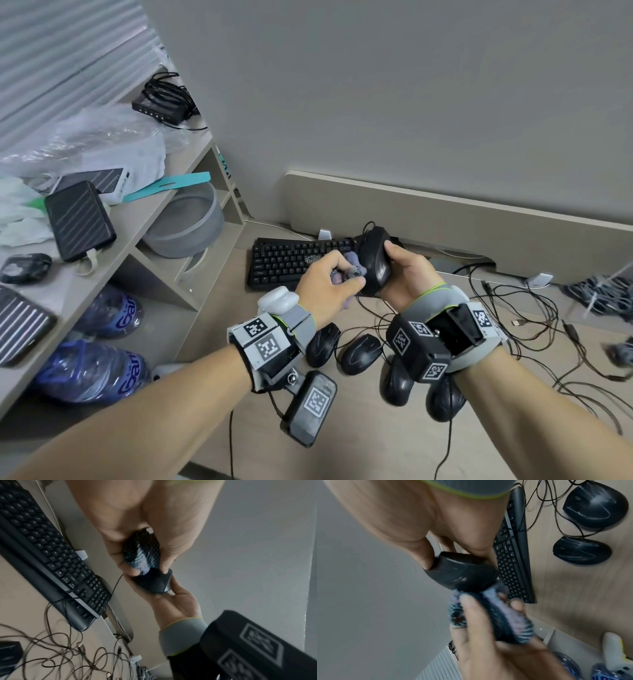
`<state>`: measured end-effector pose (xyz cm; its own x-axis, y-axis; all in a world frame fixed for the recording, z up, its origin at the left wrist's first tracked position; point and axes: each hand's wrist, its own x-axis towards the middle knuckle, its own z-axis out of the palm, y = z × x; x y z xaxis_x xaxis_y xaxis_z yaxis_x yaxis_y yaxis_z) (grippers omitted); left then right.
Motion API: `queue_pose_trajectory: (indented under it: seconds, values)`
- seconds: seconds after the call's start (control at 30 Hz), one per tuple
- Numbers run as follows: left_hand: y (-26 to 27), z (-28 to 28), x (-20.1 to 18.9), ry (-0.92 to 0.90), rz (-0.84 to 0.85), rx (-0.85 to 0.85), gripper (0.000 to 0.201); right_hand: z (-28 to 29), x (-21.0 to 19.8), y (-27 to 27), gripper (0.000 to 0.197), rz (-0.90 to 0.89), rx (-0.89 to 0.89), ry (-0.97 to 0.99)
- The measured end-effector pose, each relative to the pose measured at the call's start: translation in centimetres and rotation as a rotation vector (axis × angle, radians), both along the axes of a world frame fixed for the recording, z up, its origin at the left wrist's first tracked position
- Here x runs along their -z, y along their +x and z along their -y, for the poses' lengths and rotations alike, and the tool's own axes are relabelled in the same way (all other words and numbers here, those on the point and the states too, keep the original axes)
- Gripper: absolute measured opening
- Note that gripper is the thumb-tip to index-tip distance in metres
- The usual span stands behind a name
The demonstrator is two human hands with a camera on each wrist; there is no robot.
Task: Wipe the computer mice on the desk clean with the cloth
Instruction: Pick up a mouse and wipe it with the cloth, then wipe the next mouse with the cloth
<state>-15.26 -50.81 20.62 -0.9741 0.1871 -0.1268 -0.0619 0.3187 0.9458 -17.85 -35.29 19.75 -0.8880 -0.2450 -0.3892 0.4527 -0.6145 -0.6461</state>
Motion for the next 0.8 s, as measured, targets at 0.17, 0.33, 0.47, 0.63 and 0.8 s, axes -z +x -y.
queue_pose_trajectory:
  seconds: [0.17,0.33,0.47,0.63,0.8]
  values:
    - [-0.5,0.0,0.3,-0.084,0.078,-0.096,0.040,0.8,0.3,0.3,0.061,0.018,0.068,0.056]
    - [-1.1,0.7,0.7,-0.105,0.192,-0.102,0.075,1.7,1.3,1.2,0.024,0.006,0.008,0.122]
    - [-0.8,1.5,1.9,-0.100,0.300,-0.080,0.072,2.2,2.6,2.3,0.017,0.017,-0.044,0.219]
    - [-0.6,3.1,5.4,-0.251,0.349,-0.115,0.064,4.3,5.2,2.9,0.021,0.057,-0.163,0.382]
    - [-0.7,6.6,10.9,-0.569,0.310,-0.204,0.063,6.6,9.4,2.6,0.020,0.178,-0.262,0.559]
